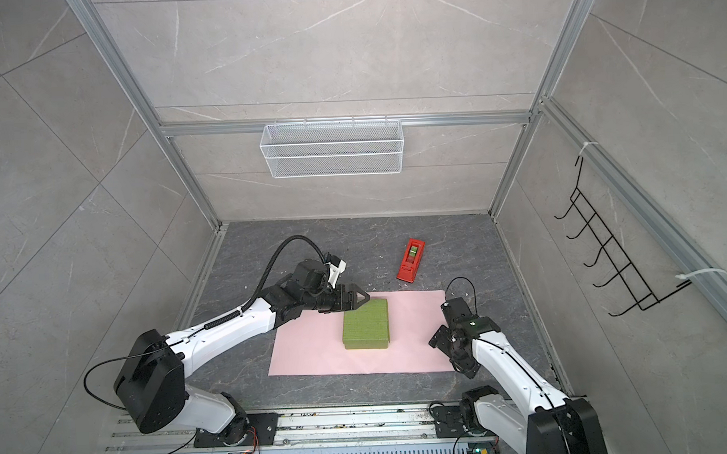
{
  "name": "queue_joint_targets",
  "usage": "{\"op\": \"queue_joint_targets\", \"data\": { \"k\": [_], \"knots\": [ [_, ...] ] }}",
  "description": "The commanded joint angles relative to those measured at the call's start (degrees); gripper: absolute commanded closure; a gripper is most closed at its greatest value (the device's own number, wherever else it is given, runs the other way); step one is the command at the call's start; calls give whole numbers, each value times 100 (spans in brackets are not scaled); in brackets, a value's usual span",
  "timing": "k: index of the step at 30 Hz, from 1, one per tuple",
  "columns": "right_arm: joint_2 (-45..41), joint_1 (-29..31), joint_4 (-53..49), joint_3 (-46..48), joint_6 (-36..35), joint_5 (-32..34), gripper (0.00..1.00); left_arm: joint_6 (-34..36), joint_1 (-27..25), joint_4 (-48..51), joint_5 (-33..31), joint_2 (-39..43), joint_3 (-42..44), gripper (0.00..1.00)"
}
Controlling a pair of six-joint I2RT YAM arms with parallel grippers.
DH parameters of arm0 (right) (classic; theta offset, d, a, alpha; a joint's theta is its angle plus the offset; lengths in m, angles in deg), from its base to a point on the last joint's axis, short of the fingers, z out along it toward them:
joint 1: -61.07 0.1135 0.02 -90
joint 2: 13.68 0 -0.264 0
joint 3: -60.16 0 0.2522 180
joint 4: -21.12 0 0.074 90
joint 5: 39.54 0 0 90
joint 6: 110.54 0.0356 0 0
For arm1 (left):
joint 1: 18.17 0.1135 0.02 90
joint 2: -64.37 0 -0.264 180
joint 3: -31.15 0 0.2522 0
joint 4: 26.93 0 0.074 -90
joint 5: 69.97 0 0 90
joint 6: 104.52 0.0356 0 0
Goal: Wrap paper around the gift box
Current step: 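Lower right gripper to paper's near edge while left gripper hovers above box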
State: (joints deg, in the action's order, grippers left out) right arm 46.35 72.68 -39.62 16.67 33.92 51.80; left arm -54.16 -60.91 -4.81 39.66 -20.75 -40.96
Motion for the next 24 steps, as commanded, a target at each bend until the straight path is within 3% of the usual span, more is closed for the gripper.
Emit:
{"op": "queue_joint_targets", "data": {
  "k": [1, 11, 24],
  "knots": [
    [158, 30, -43, 10, 231, 4, 3, 86, 17, 10, 140, -8, -191, 9],
    [340, 18, 792, 275, 321, -340, 4, 102, 18, -36, 133, -92, -174, 9],
    [-168, 28, 1536, 390, -324, -697, 8, 83, 20, -61, 110, -116, -168, 9]
  ]
}}
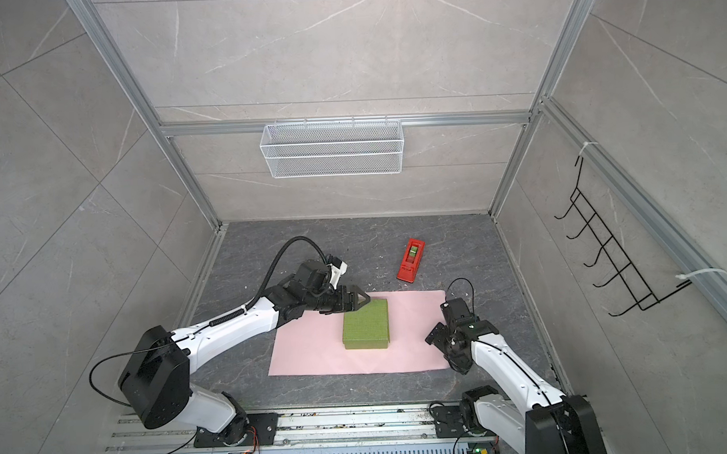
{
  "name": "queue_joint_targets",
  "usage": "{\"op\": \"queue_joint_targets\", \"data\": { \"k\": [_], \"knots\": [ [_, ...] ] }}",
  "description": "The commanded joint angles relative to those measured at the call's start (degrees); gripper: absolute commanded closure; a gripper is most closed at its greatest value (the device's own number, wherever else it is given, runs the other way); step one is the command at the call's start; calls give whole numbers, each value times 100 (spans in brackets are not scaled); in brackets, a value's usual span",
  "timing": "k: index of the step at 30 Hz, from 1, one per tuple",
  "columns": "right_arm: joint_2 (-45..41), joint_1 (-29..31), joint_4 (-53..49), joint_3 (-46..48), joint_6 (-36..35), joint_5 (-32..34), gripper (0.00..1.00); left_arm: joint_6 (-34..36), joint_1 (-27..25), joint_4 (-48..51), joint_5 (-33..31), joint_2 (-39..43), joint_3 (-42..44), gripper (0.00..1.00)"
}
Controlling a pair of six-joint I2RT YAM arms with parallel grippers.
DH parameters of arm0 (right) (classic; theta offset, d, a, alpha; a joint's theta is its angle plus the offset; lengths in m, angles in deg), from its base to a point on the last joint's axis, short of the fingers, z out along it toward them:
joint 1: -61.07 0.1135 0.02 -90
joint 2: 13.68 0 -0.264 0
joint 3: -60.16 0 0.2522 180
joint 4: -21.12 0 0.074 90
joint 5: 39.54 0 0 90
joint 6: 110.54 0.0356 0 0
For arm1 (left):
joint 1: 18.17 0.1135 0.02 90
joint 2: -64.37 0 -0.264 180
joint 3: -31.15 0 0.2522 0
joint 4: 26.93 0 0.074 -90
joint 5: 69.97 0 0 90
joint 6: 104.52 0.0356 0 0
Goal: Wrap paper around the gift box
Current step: 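Lower right gripper to paper's near edge while left gripper hovers above box, then grasp the paper edge beside the box with the right gripper and lift it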
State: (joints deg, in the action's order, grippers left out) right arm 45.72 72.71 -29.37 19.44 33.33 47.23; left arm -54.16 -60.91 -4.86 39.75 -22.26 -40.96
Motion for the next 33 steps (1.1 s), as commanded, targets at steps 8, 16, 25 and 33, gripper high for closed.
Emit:
{"op": "queue_joint_targets", "data": {
  "k": [8, 16, 25, 33],
  "knots": [
    [-420, 22, 619, 77, -722, -361, 9, 62, 25, -59, 97, 24, -187, 9],
    [-926, 23, 982, 96, -1687, -1027, 9, 54, 19, -25, 92, 11, -238, 9],
    [-1595, -6, 1158, 202, -2350, -1769, 9, 28, 12, -14, 103, -7, -307, 9],
    [-1831, -43, 1202, 327, -2128, -1582, 9, 13, 18, 10, 100, 35, -329, 10]
  ]
}}
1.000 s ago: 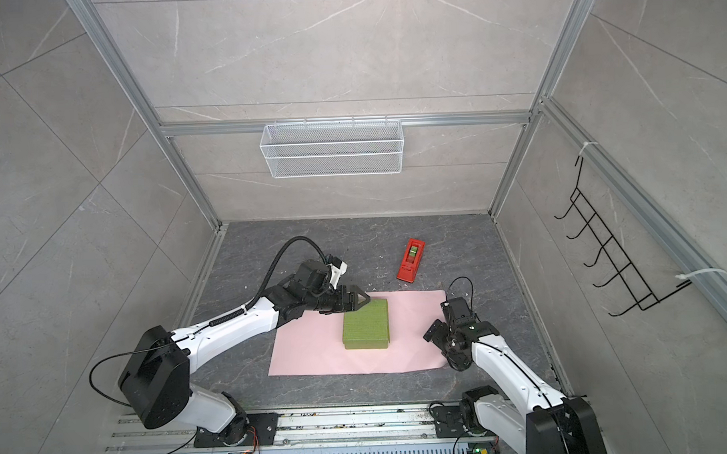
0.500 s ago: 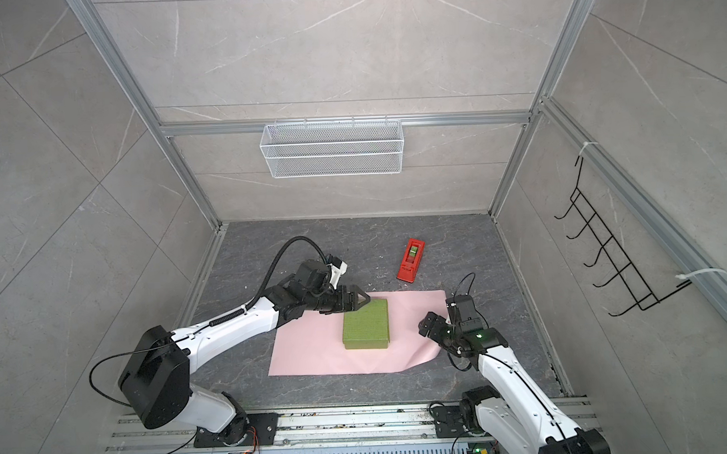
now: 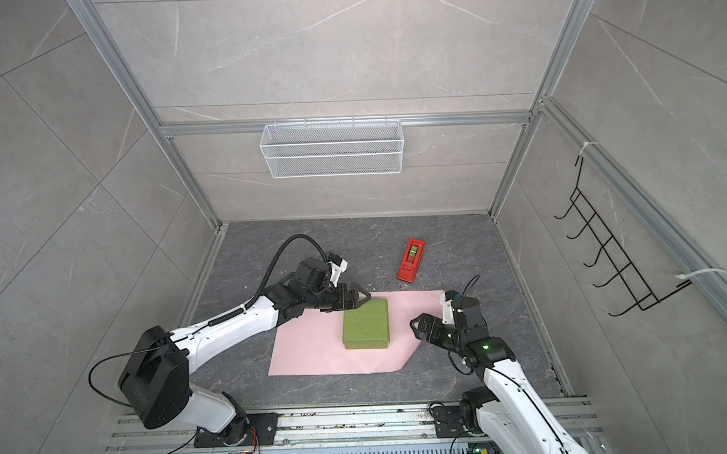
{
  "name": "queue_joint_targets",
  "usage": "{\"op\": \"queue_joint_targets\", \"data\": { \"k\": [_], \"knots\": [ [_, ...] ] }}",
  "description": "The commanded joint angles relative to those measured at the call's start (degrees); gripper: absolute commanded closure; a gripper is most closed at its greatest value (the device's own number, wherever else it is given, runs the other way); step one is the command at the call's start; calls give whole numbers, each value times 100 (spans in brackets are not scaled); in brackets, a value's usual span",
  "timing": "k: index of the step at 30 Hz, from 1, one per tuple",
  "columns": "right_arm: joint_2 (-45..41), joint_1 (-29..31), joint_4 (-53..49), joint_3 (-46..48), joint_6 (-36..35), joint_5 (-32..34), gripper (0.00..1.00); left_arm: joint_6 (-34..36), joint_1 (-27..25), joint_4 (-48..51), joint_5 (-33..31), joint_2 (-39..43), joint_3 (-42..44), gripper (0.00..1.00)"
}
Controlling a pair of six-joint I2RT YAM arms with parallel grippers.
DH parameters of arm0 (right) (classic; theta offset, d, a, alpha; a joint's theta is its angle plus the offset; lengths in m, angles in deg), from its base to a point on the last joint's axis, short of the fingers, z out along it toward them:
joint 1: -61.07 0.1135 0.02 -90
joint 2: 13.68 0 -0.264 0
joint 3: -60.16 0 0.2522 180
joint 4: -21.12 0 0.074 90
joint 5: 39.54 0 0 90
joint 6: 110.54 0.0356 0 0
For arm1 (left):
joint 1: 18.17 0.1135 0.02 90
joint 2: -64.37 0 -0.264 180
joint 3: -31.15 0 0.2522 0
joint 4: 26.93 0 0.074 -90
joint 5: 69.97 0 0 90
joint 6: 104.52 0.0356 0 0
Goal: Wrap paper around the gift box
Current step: 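Grasp the paper edge beside the box with the right gripper and lift it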
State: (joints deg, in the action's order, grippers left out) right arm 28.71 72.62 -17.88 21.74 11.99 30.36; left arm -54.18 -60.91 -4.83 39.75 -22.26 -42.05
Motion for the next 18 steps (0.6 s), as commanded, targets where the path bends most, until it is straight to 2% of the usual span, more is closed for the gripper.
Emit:
{"op": "queue_joint_targets", "data": {
  "k": [1, 4, 7, 14, 18],
  "knots": [
    [-96, -34, -58, 96, 86, 274, 10, 17, 13, 19, 86, 40, -222, 10],
    [163, -31, -451, 9, 347, 736, 16, 5, 19, 16, 75, 53, -222, 10],
    [356, -31, -774, -77, 654, 1093, 31, -6, 12, 4, 88, 41, -233, 10],
    [18, -32, -1181, -169, 860, 1706, 49, -23, 13, 6, 110, 76, -222, 10],
    [22, -37, -1309, -227, 851, 1846, 60, -24, 20, 3, 85, 62, -220, 10]
  ]
}}
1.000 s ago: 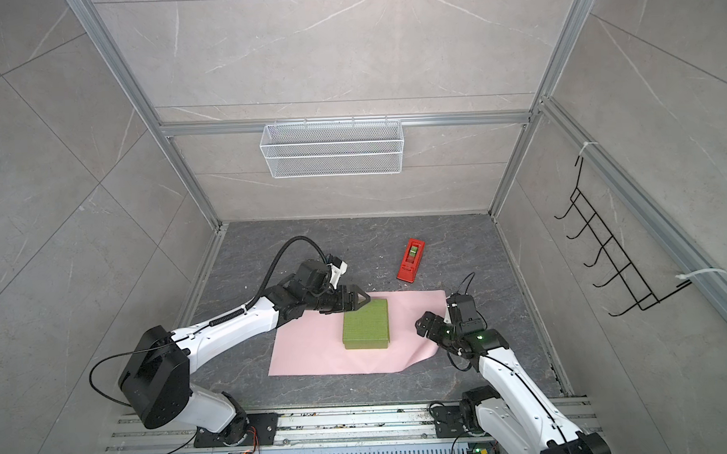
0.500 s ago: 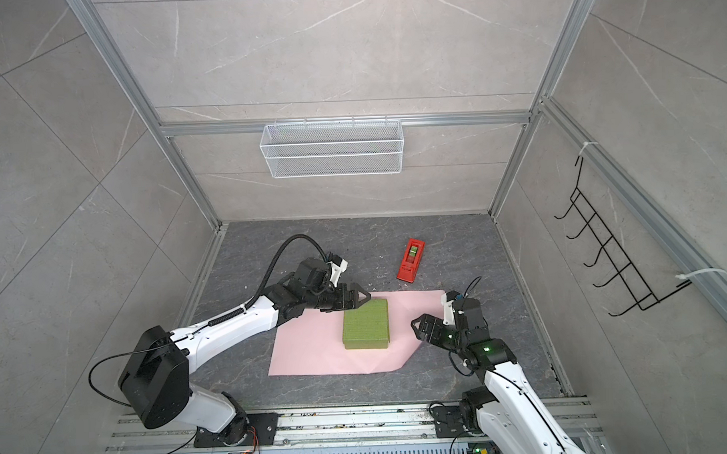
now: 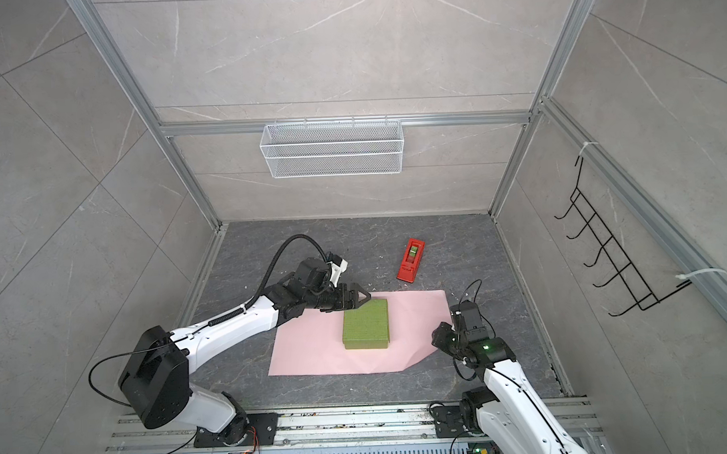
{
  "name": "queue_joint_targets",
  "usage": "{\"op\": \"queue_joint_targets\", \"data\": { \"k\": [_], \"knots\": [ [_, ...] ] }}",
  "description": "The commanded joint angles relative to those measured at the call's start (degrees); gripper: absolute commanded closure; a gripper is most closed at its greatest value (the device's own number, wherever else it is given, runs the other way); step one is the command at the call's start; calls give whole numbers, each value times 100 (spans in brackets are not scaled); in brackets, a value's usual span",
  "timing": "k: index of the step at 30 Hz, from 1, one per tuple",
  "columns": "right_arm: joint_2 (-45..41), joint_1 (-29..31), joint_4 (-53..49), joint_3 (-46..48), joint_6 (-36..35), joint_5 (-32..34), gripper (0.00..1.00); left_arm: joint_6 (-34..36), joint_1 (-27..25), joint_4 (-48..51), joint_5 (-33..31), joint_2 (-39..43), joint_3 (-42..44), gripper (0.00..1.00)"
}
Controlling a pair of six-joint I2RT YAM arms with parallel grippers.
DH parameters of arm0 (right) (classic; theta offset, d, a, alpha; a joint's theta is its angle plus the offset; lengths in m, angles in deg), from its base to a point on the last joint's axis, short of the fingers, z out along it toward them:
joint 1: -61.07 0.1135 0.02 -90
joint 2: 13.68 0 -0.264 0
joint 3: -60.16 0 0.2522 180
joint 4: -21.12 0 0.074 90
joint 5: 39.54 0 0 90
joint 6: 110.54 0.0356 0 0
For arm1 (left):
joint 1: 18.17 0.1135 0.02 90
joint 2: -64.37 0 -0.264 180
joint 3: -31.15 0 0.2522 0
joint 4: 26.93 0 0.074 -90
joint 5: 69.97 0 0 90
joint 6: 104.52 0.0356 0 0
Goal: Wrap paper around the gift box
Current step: 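Grasp the paper edge beside the box with the right gripper and lift it, then fold the lifted paper flap over the box top toward the left gripper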
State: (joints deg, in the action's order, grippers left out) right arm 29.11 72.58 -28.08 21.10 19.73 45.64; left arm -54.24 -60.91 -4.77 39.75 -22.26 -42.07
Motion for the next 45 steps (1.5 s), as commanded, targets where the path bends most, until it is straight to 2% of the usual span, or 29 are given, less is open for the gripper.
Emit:
{"op": "queue_joint_targets", "data": {
  "k": [1, 6, 11, 21, 30, 40, 45],
  "knots": [
    [15, -21, -319, -181, 101, 377, 64, -18, 13, -2, 76, 59, -208, 10],
    [39, -23, -346, -271, 14, 529, 81, -52, 17, 20, 34, 115, -174, 10],
    [-57, -25, 147, -274, -348, -38, 91, -161, 15, 80, -117, 156, -176, 10],
    [-282, 235, 818, -548, -856, -846, 94, -618, 18, 329, -52, 180, -418, 11],
    [-87, 1519, 1154, -903, -1074, -474, 97, -1107, 16, 302, 488, -238, -728, 11],
    [507, 2977, 1681, -959, -734, 317, 97, -1764, -37, -314, 855, -758, -840, 13],
    [920, 3638, 2028, -976, -568, 728, 97, -1962, -118, -519, 1007, -1065, -865, 23]
  ]
}}
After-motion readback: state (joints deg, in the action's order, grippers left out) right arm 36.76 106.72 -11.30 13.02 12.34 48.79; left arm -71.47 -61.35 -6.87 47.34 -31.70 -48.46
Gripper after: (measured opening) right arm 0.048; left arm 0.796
